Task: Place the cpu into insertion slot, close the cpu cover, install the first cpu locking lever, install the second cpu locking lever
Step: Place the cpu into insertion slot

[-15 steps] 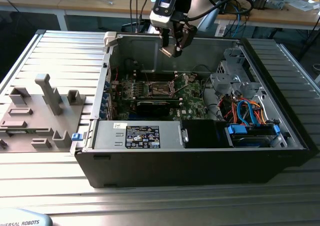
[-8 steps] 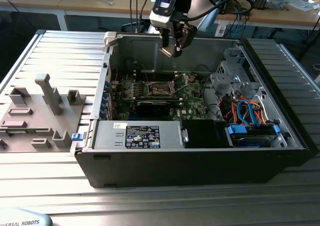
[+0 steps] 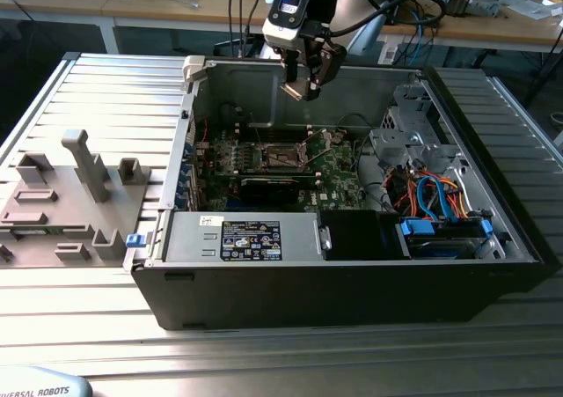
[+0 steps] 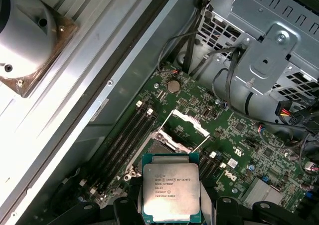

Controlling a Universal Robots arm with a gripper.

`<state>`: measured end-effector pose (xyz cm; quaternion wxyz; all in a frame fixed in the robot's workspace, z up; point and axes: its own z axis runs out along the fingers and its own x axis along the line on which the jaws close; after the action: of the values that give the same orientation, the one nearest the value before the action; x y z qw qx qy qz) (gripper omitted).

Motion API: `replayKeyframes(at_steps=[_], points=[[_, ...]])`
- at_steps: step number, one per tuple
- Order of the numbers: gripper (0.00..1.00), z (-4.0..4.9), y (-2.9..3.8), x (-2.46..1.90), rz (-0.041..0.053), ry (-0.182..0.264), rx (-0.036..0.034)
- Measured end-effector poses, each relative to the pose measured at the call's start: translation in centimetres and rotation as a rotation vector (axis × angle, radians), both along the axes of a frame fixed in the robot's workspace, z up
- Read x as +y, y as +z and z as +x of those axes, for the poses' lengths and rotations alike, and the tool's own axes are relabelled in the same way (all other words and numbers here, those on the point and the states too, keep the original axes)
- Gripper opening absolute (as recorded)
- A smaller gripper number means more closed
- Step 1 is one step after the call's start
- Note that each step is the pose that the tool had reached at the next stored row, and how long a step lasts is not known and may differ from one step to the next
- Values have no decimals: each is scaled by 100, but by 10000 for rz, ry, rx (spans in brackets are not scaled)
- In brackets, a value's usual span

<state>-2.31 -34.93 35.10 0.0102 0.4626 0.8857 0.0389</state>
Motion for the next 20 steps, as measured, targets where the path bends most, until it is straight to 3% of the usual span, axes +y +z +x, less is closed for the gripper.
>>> replayKeyframes(at_steps=[12,17,20], points=[[54,0,-1,0,0,-139,0],[54,0,-1,0,-106,-222,-1],[54,0,-1,0,-114,-250,-1]])
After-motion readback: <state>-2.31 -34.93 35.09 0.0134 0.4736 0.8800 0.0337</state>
